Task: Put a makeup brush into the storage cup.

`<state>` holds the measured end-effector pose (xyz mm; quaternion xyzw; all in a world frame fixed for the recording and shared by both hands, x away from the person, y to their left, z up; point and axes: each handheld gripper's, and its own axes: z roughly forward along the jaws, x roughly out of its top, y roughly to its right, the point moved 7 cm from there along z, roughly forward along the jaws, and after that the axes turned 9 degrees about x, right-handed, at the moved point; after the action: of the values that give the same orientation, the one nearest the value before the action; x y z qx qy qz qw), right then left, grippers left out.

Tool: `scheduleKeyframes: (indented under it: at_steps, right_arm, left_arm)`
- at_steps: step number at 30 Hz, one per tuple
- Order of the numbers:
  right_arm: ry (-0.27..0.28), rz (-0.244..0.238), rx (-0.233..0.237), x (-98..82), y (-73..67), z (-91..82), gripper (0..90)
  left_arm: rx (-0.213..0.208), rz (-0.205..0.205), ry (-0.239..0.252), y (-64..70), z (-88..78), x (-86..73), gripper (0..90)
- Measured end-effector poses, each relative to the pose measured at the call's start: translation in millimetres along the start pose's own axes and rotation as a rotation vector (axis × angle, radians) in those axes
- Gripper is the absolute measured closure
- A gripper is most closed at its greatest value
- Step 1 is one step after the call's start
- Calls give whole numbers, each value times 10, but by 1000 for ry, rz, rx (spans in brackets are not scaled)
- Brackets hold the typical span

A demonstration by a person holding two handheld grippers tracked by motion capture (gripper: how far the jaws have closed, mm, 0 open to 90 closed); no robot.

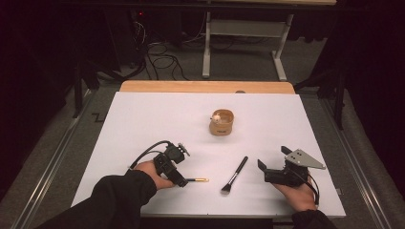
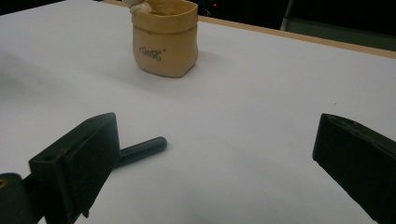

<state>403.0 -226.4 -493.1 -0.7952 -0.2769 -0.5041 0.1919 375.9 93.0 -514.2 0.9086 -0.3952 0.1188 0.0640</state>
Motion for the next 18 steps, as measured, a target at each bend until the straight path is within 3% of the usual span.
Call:
scheduleKeyframes:
  at_steps: [18]
  right_arm:
    - [0, 4, 4, -2, 0, -1, 19]
  left_arm:
    - [9, 40, -18, 39, 83, -12, 432]
